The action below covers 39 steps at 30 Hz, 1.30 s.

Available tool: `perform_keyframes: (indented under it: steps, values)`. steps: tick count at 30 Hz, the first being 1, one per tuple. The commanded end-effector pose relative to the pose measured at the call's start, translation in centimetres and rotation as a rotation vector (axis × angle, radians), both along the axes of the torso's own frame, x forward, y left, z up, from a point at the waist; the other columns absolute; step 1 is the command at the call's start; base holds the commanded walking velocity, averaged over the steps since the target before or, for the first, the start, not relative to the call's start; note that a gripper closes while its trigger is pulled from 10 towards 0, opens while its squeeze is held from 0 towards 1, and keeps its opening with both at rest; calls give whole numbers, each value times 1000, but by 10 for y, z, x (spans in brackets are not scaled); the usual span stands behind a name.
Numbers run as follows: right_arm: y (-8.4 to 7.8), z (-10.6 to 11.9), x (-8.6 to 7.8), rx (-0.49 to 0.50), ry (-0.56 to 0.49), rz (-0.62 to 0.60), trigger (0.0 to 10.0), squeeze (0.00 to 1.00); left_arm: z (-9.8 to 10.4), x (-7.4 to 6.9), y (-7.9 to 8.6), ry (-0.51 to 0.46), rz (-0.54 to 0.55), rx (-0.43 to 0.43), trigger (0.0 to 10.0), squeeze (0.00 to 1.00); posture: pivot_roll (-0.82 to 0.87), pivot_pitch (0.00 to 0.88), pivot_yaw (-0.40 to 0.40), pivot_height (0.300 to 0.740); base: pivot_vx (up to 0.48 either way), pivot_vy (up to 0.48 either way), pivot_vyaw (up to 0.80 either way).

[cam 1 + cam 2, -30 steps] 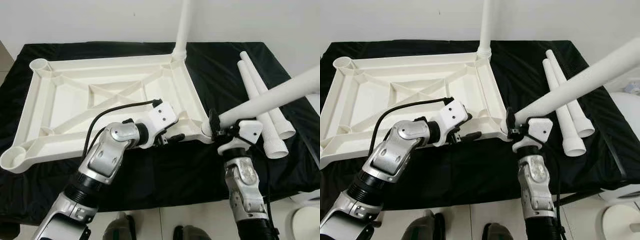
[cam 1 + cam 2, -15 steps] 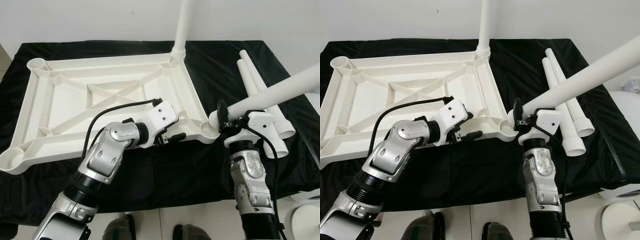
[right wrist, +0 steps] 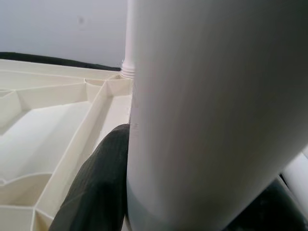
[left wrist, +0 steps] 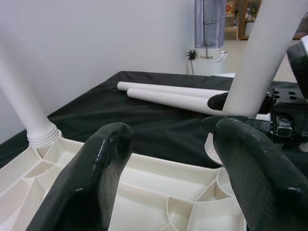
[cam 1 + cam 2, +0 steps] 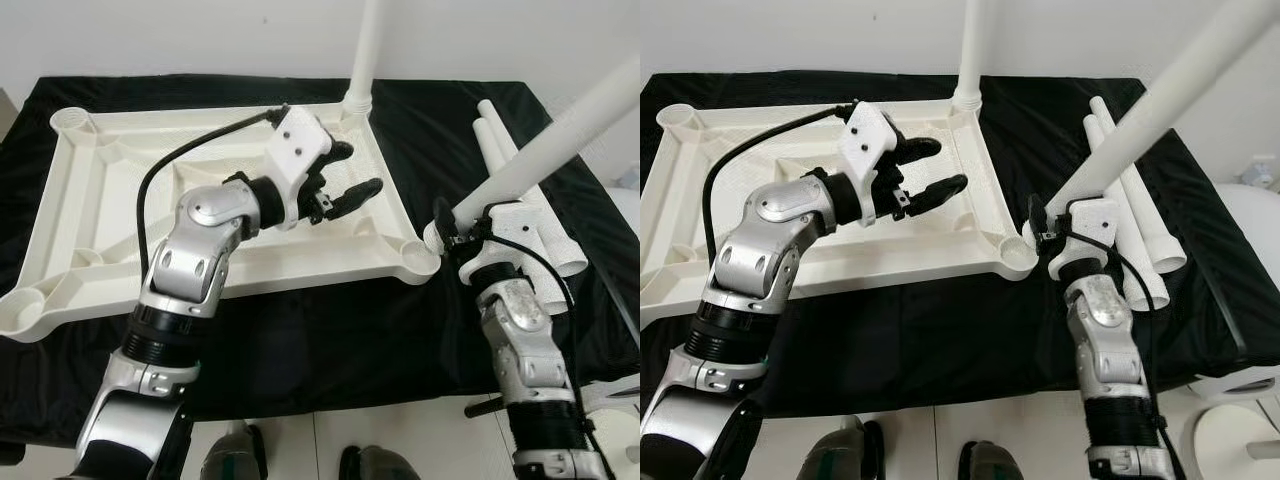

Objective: Building children table

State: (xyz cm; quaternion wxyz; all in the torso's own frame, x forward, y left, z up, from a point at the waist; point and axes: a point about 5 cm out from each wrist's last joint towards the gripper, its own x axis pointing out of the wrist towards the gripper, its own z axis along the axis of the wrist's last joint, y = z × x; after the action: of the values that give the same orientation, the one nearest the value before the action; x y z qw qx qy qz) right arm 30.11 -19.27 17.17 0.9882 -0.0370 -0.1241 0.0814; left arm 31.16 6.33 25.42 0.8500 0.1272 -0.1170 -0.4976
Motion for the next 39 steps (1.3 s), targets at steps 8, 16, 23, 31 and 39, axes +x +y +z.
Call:
perform_keyframes:
  steps: [8,16,23,31,39]
  values:
    - [3,8,4,-70,29,136,10000,0,12,-6,-23,5,-43,-110,10000,0,32,69,-57,740,0,0,0]
    - [5,14,9,-93,38,204,10000,0,11,-10,-40,22,-109,-106,10000,537,40,58,-62,740,0,0,0]
    - [13,18,10,-127,58,322,10000,0,22,-13,-54,-21,-180,-88,10000,0,45,52,-64,740,0,0,0]
    - [18,10,7,-188,110,435,10000,0,42,-13,-62,-12,-235,-144,10000,0,45,49,-64,740,0,0,0]
    - [20,12,7,-220,109,470,10000,0,48,-13,-66,-24,-263,-133,10000,0,40,48,-62,740,0,0,0]
